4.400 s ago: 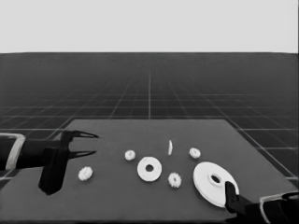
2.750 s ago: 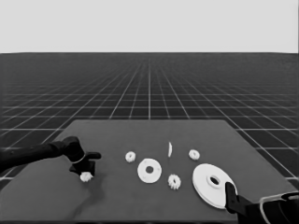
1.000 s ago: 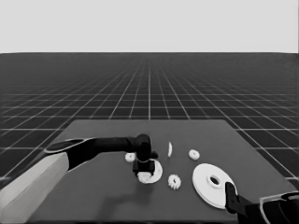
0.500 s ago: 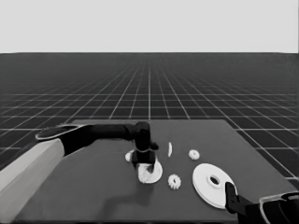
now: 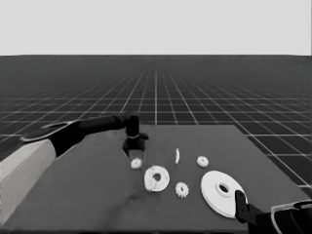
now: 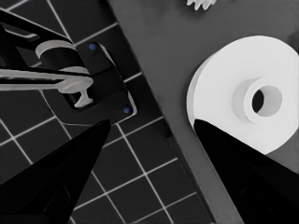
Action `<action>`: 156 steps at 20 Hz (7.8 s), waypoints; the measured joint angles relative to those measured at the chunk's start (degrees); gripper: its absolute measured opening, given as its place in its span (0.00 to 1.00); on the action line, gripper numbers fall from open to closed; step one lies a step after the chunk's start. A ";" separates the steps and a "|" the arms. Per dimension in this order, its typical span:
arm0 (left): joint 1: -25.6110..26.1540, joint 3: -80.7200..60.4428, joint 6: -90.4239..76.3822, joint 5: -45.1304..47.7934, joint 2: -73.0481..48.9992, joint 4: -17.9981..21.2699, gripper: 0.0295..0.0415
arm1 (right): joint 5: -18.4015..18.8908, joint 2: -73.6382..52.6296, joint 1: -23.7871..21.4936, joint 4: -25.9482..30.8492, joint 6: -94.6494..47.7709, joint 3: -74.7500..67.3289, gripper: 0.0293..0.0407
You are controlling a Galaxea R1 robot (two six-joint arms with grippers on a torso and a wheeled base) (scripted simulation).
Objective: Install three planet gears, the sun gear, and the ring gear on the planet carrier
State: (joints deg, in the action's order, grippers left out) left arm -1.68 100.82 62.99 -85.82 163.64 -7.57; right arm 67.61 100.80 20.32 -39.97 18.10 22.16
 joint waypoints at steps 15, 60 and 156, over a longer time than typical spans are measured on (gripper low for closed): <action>9.88 14.96 -9.20 6.97 4.81 -7.02 0.75 | 0.00 0.00 0.00 0.00 0.00 0.00 0.81; 8.62 15.11 1.36 3.47 15.85 -7.73 0.74 | 0.00 0.00 0.00 0.00 0.00 0.00 0.81; -17.92 -76.88 -83.09 47.06 -63.09 -10.20 0.75 | 17.50 66.76 -11.56 20.78 57.87 70.40 0.81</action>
State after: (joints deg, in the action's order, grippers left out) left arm -19.61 23.94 -20.10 -38.76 100.55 -17.77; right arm 85.11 167.55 8.76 -19.20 75.97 92.56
